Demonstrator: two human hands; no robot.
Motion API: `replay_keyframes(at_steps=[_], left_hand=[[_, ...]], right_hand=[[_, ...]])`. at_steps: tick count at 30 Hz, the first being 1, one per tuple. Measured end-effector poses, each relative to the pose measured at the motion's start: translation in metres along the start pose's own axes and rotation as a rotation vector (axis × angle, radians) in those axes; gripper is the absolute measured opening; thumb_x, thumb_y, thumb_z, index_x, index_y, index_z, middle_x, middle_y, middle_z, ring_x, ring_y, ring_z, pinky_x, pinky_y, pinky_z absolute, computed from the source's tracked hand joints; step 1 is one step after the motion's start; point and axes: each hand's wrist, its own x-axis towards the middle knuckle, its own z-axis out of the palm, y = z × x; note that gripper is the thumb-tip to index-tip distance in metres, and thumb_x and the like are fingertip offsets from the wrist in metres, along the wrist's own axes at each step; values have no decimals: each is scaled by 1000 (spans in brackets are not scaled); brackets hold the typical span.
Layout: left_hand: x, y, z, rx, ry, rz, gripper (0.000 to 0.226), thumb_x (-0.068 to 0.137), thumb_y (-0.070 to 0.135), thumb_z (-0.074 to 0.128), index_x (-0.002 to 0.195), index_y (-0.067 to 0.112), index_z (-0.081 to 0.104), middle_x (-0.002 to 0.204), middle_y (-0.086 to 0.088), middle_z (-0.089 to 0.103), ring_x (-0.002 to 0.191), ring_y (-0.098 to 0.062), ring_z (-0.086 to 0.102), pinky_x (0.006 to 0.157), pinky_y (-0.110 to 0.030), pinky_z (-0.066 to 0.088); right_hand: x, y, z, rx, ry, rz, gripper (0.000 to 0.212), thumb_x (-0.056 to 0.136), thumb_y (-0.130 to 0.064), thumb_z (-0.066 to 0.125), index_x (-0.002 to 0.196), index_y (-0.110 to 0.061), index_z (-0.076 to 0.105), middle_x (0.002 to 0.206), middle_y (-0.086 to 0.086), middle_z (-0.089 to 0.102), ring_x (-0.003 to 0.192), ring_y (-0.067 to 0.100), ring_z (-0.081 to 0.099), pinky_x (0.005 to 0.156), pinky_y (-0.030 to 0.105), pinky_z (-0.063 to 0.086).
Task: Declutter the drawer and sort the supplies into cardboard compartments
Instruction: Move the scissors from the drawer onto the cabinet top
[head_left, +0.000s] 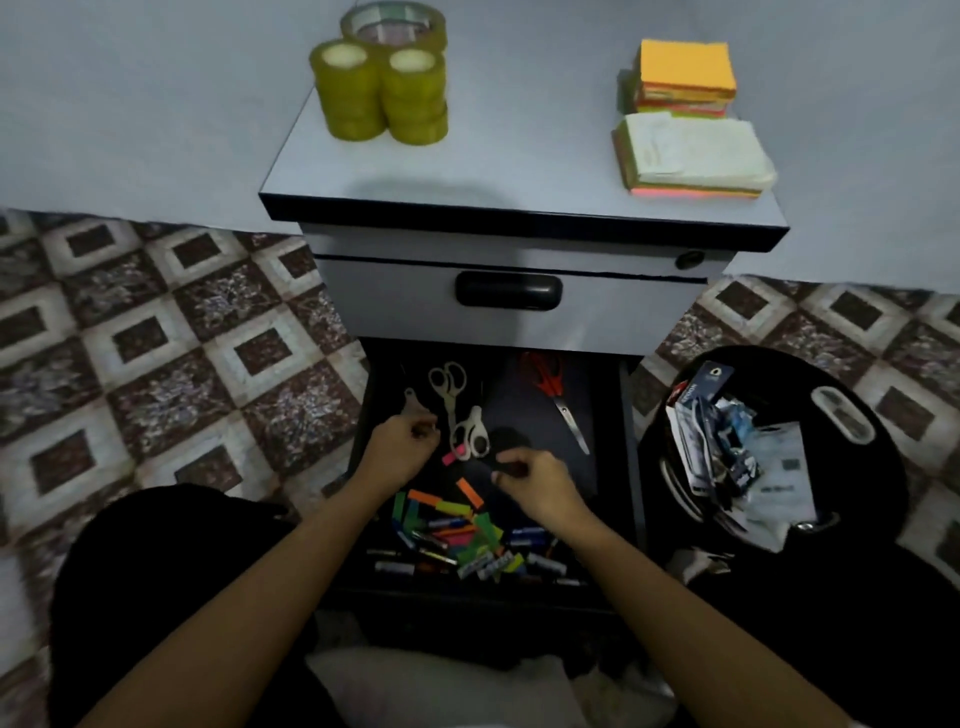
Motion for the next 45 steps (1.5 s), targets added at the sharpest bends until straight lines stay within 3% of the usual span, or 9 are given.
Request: replay_keyframes(at_steps=[5,9,13,17,24,30,34,39,45], left_hand=[[23,-15,8,1,40,-32,19,93,6,50,102,-7,60,96,-29,63,72,-34,55,57,-29,38],[44,-33,18,15,34,-52,23,96,13,47,106,-5,58,98,-25,61,91,-43,54,70,-36,39],[57,-30,23,57,38,-73,22,97,9,42,110,-5,54,101,-25,61,82,-37,54,64,-29,34],[69,-31,29,196,-33,-121,19,96,6,41,83,-1,52,98,-29,61,88,-40,59,65,-36,39],[85,-35,37,460,-74,-148,27,92,9,41,111,-2,56,117,-22,58,103,-33,58,84,-31,43],[82,-28,33,351,-55,-152,23,92,9,46,99,-7,62,107,-23,64,102,-35,60,76,-31,45],[71,-27,22,230,-108,-210,25,87,4,53,63,5,47,80,-18,58,93,-36,62,67,-34,46],[36,-24,-4,-75,-388,-203,14,82,-1,63,82,10,54,79,-8,58,71,-19,60,70,-33,54],[-13,20,-50,-377,-517,-51,11,85,2,64,93,8,59,88,-5,68,80,-14,67,79,-27,57]], right_hand=[[47,-8,23,-67,-7,45,17,94,-24,52,87,-12,62,81,8,62,69,19,57,55,24,37],[82,-15,40,-109,80,68,40,94,-30,50,126,-7,47,121,18,53,107,36,52,78,37,45],[98,-26,42,-217,78,176,56,92,-34,55,134,-4,35,137,19,37,123,39,42,97,43,41],[106,-20,42,-314,75,154,47,91,-23,54,128,-2,35,134,22,40,125,38,41,98,41,40],[107,2,23,54,95,275,23,87,-13,58,96,8,62,107,26,63,102,36,60,72,29,42],[87,21,7,273,71,309,18,85,-5,58,102,0,62,89,15,58,85,23,57,69,28,42],[61,19,-13,274,31,172,11,87,0,58,97,-3,61,79,8,58,72,16,55,53,14,42],[23,12,-35,360,-21,37,11,87,-3,61,97,-5,66,86,10,64,85,19,58,71,25,43],[-23,-17,-60,560,-73,-86,17,86,-1,62,88,-17,67,78,3,64,74,13,61,72,27,50]])
